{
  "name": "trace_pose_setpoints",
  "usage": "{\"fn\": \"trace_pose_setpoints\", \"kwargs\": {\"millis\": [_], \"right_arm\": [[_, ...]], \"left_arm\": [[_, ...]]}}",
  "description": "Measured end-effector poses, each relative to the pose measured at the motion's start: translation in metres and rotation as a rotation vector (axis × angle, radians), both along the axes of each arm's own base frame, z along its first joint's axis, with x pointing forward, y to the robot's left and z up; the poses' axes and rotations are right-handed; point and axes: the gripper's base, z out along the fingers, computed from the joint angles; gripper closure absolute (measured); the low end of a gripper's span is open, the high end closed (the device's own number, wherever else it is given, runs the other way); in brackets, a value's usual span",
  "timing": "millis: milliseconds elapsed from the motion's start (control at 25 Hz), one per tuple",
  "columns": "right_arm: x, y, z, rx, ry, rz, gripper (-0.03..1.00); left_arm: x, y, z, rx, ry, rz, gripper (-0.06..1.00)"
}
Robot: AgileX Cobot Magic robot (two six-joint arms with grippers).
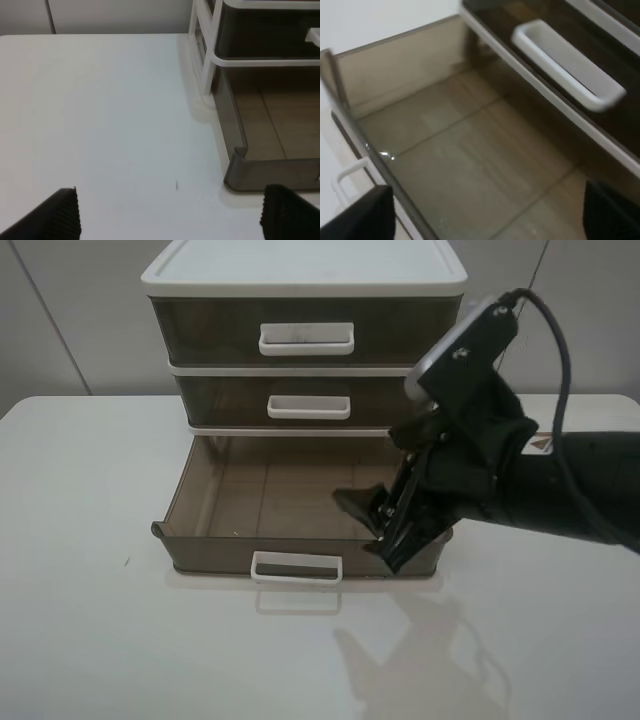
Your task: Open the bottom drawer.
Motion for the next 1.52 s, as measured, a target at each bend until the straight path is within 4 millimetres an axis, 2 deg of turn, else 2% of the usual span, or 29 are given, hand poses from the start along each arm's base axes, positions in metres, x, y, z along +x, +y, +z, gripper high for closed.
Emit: {"fn": "trace_pose_setpoints", "kwargs": {"millis": [160, 240, 360, 560, 800, 880, 1000, 1200, 1320, 1520], "right_arm": [[0.005, -0.038, 0.013, 0.101, 0.133, -0.145, 0.22], [0.005, -0.063, 0.02, 0.142, 0.189, -0.27, 0.22], [-0.005, -0.096, 0.029, 0.135, 0.234, -0.431, 0.22], [-0.041, -0.137, 0.056, 0.11, 0.222, -0.659, 0.22], [-0.099, -0.155, 0.116, 0.104, 0.086, -0.725, 0.22], [-0.119, -0.158, 0.125, 0.106, 0.064, -0.735, 0.22], [-0.142, -0.161, 0.122, 0.104, 0.076, -0.744, 0.22], [-0.174, -0.166, 0.102, 0.131, 0.008, -0.749, 0.22], [-0.183, -0.167, 0.086, 0.14, -0.007, -0.749, 0.22], [-0.185, -0.168, 0.067, 0.122, 0.023, -0.755, 0.22]], "left_arm": [[0.0, 0.0, 0.0, 0.0, 0.0, 0.0, 0.2], [0.0, 0.0, 0.0, 0.0, 0.0, 0.0, 0.2], [0.0, 0.0, 0.0, 0.0, 0.0, 0.0, 0.2], [0.0, 0.0, 0.0, 0.0, 0.0, 0.0, 0.2], [0.0, 0.0, 0.0, 0.0, 0.0, 0.0, 0.2], [0.0, 0.0, 0.0, 0.0, 0.0, 0.0, 0.2], [0.0, 0.0, 0.0, 0.0, 0.0, 0.0, 0.2], [0.0, 0.0, 0.0, 0.0, 0.0, 0.0, 0.2], [0.0, 0.0, 0.0, 0.0, 0.0, 0.0, 0.2], [0.0, 0.0, 0.0, 0.0, 0.0, 0.0, 0.2]]}}
